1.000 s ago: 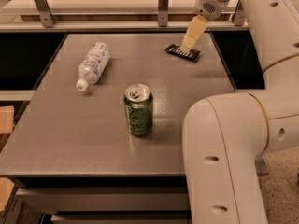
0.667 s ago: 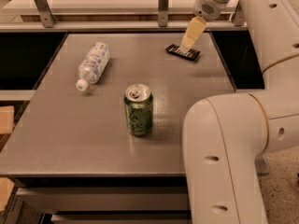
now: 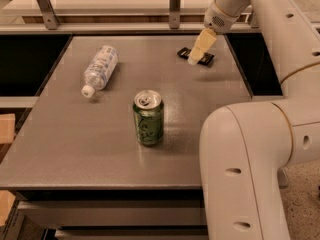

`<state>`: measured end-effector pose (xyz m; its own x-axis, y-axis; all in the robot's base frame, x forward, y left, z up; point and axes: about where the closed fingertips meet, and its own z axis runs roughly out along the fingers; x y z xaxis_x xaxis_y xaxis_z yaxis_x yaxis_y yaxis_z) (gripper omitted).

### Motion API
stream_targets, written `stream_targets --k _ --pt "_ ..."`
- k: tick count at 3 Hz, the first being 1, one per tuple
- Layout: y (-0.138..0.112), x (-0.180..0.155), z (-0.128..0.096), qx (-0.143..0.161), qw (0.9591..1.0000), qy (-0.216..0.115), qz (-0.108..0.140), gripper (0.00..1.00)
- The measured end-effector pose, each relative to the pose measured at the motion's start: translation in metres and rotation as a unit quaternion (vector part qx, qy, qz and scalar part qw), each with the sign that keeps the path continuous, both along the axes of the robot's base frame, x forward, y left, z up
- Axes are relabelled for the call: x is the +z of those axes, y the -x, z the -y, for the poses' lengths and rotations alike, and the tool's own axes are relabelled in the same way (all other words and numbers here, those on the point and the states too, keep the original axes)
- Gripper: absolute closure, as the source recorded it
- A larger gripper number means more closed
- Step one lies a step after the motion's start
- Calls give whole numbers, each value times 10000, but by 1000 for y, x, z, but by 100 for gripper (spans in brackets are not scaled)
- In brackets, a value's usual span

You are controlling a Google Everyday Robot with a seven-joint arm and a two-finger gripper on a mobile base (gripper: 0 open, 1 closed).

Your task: Pick rxbar chocolate

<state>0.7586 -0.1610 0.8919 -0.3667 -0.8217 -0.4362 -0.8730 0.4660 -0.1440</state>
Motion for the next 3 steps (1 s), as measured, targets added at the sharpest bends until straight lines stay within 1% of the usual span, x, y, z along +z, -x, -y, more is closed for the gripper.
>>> stream_targets --k 1,3 --pt "-5 -5 1 -89 10000 20 -3 0" --pt "-12 -16 7 -294 9993 222 -90 0"
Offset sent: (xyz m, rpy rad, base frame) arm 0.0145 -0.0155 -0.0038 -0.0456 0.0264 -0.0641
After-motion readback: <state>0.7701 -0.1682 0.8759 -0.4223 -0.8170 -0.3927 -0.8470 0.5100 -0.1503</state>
